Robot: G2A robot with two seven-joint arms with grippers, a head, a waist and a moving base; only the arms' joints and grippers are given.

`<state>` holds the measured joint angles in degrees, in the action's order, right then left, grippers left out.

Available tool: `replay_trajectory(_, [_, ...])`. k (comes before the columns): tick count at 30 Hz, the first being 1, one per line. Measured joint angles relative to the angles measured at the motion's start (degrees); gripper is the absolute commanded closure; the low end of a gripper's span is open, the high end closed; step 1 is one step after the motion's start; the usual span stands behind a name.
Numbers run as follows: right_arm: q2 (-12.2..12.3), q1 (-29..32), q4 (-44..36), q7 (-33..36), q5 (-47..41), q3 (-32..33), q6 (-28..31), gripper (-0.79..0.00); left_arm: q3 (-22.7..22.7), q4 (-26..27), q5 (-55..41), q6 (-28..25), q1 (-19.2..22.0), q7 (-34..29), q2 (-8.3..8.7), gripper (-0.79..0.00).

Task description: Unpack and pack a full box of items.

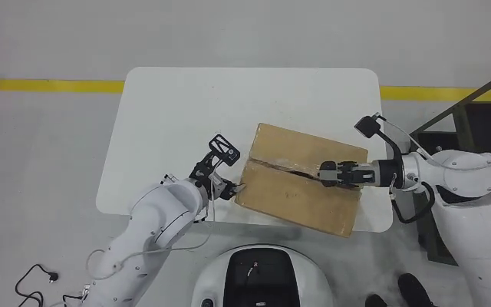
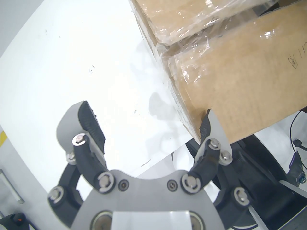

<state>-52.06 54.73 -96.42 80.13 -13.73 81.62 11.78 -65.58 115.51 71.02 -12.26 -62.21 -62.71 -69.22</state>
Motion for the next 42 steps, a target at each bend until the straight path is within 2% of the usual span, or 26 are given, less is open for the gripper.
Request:
replay_trajectory(4, [0.4, 0.0, -0.2, 2.0, 1.5, 0.1, 0.6, 0.000, 0.2, -0.1, 0.1, 0.0, 0.1, -0.1, -0.02, -0.785])
replay_trajectory(10, [0.6, -1.4, 0.9, 1.1, 5.1, -1.6, 1.5, 0.000, 0.3, 0.4, 0.1, 0.2, 0.2, -0.3, -0.03, -0.785])
replay_trajectory(18, [1.1, -5.4, 0.0, 2.8, 14.3, -4.7, 3.6, 0.000, 0.3, 0.6, 0.2, 0.3, 0.1, -0.4, -0.01, -0.785])
replay_trajectory(26, [1.7, -6.9, -0.8, 6.4, 17.2, -6.5, 5.7, 0.000, 0.5, 0.6, 0.3, 0.3, 0.0, -0.2, -0.01, -0.785])
replay_trajectory(42, [2.7, -7.5, -1.3, 5.9, 23.6, -9.0, 4.8, 0.000, 1.0, 0.9, 0.2, -0.5, 0.1, -0.1, -0.01, -0.785])
